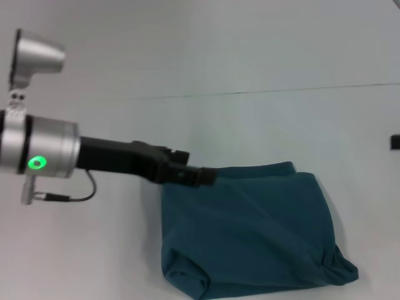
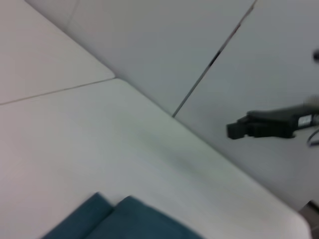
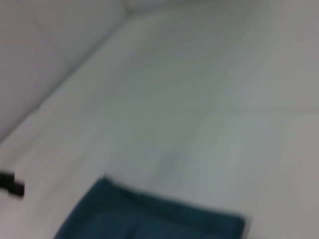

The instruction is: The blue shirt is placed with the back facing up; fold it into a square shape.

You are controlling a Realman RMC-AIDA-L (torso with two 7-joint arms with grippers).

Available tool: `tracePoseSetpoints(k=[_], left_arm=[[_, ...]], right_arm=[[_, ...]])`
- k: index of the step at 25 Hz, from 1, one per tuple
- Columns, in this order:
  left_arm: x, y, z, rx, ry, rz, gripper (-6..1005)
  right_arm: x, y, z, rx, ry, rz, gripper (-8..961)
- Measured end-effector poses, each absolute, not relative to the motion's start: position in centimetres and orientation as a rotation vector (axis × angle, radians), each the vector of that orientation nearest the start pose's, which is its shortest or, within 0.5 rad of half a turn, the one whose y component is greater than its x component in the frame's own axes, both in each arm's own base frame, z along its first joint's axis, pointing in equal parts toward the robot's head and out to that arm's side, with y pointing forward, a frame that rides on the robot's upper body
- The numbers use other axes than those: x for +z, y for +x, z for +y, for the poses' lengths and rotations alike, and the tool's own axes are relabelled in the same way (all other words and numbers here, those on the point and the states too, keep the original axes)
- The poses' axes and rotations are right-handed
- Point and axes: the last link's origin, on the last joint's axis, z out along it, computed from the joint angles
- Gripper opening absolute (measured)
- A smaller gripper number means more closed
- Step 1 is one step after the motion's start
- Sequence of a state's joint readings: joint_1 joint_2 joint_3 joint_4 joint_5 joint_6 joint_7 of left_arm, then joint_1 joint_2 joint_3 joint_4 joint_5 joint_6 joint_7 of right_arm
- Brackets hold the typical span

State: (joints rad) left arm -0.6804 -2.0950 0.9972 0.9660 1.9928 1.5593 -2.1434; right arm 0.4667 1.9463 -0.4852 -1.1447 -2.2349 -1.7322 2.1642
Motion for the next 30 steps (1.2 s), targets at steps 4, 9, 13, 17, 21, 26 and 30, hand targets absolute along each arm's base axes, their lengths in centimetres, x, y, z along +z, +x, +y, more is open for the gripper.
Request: tracePoseSetpoints(k=[4,9,13,17,21,26,30], left_arm=[[0.8,-17.1,35.9,-0.533,-2.876,-0.931,963],[1.4,-18.9,35.4,-0.560,-2.828,-0.921,963],[1.1,-19.8,34.9,-0.541,-2.823,-0.925,963],[0.6,-20.3,34.5,-0.516,-2.832,-0.926,962],[0.3,-20.5,34.2,-0.511,-2.835,-0.931,962],[0.1,-20.7,34.0,-0.513,-2.834,-0.944,962],[0.0,-21.0,33.8,-0.514,-2.826,-0.952,962]], right_arm=[[14.0,27.2,33.4,0.193,-2.412,1.406,101],[11.7,26.2,34.6,-0.028,-2.397,1.525,130],[10.3,26.5,35.2,-0.028,-2.345,1.583,419],[8.7,27.4,35.7,-0.008,-2.298,1.631,617],[6.6,28.1,36.4,0.028,-2.269,1.676,643],[4.5,28.4,37.0,0.040,-2.244,1.681,676],[3.5,28.4,37.3,0.041,-2.238,1.678,678]])
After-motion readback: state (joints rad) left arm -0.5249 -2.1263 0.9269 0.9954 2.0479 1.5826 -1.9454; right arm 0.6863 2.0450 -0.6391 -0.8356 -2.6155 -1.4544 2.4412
